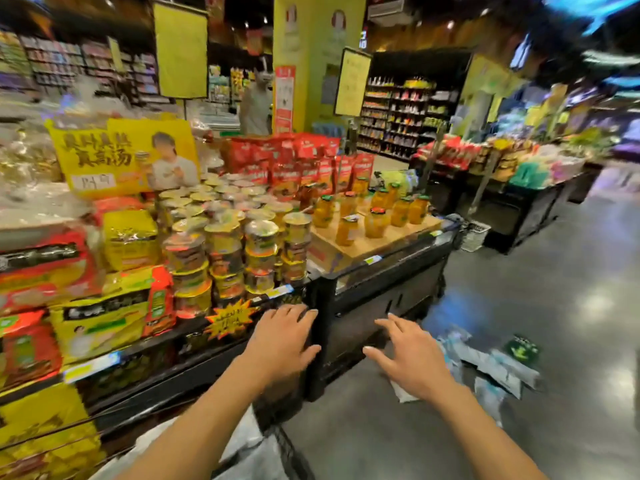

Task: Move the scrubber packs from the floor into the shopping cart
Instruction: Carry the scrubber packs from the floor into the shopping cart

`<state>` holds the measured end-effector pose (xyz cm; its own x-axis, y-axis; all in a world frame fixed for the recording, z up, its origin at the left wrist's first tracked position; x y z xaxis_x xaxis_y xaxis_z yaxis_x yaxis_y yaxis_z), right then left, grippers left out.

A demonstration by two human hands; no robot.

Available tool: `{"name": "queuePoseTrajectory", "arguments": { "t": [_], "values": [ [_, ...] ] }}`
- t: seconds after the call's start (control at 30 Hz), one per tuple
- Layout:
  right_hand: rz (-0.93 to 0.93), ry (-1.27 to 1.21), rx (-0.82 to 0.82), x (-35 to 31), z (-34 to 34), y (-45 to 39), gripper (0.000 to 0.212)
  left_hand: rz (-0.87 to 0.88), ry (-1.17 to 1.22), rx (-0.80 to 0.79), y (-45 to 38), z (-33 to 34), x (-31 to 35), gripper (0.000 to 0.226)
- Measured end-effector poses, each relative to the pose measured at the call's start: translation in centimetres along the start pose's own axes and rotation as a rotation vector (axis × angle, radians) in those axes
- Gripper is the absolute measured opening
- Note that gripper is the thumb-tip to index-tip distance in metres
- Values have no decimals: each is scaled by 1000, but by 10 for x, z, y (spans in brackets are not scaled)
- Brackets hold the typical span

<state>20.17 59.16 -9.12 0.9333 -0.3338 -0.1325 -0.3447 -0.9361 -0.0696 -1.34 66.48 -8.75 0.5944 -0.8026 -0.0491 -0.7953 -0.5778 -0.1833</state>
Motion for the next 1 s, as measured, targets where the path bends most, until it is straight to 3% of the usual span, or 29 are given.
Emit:
{"name": "queuePoseTrajectory", "arguments": {
  "t": [0.2,0.33,0.43,0.53,0.67,0.8,1.0],
  "values": [
    [256,30,37,188,-50,-11,90,118,23,-2,-144,1,87,75],
    [412,38,59,289,-69,-12,122,212,35,48,-237,4,151,73],
    [517,15,85,352,-71,-18,94,304,53,59,-295,14,196,71],
    [590,4,92,399,-70,-29,84,371,75,41,-348,30,229,70],
    [664,-3,62,443,-65,-58,103,431,108,11,-416,56,254,70],
    [700,-15,54,486,-58,-111,78,475,124,0,-494,83,267,71],
    [779,-29,16,546,-53,-192,82,533,160,-56,-617,125,274,69]
  ]
}}
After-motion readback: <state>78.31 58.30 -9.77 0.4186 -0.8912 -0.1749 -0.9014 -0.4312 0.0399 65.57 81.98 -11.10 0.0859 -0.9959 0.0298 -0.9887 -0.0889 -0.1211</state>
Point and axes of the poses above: each hand's wrist, its own y-axis away from the middle knuckle, its own z-axis out of the palm, x = y × z, the point moved 6 cm from there along -y, towards the middle knuckle, and after that the axes turned 14 degrees about z, right-handed, at the moved point
